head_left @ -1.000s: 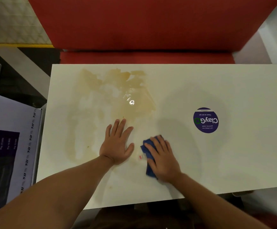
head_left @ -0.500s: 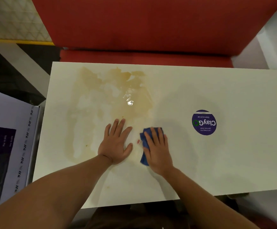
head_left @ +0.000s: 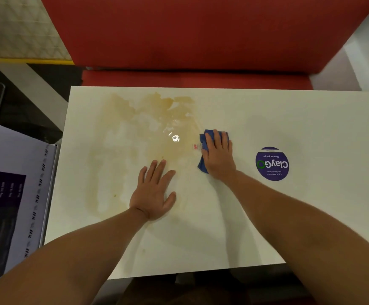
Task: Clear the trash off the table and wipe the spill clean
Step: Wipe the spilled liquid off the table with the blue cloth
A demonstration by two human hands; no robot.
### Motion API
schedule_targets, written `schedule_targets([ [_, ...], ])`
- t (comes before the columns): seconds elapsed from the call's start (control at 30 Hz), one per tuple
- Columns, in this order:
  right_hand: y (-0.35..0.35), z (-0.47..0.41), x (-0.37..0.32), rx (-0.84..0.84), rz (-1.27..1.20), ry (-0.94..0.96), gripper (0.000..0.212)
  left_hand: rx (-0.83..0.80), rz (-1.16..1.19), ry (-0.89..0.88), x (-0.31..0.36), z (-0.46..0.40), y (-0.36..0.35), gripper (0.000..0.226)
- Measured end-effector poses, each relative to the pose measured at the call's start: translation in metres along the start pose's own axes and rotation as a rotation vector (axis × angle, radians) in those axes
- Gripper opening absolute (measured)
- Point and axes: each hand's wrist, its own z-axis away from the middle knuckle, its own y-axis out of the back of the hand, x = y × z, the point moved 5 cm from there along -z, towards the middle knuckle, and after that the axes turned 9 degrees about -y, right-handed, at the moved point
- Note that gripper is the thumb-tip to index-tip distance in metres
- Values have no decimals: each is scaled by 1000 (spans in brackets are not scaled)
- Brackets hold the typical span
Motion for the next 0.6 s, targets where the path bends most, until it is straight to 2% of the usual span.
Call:
schedule_targets([
  [0.03, 0, 10, -5, 27, 10, -8, 53, -4, -4, 0, 0, 0, -1, 67],
  [0.17, -9, 115, -26, -53, -26, 102, 60, -15, -19, 10, -1, 0, -2, 69],
  [0.3, -19, 212, -13, -115, -139, 184, 59, -42, -25, 22, 0, -1, -1, 69],
  [0.43, -17, 185, 11, -167, -171, 289, 57, -49, -21, 28, 1, -1, 2, 68],
  [0.6, -1, 86, 47, -88, -163, 39, 55, -63, -9, 51, 1, -2, 1, 68],
])
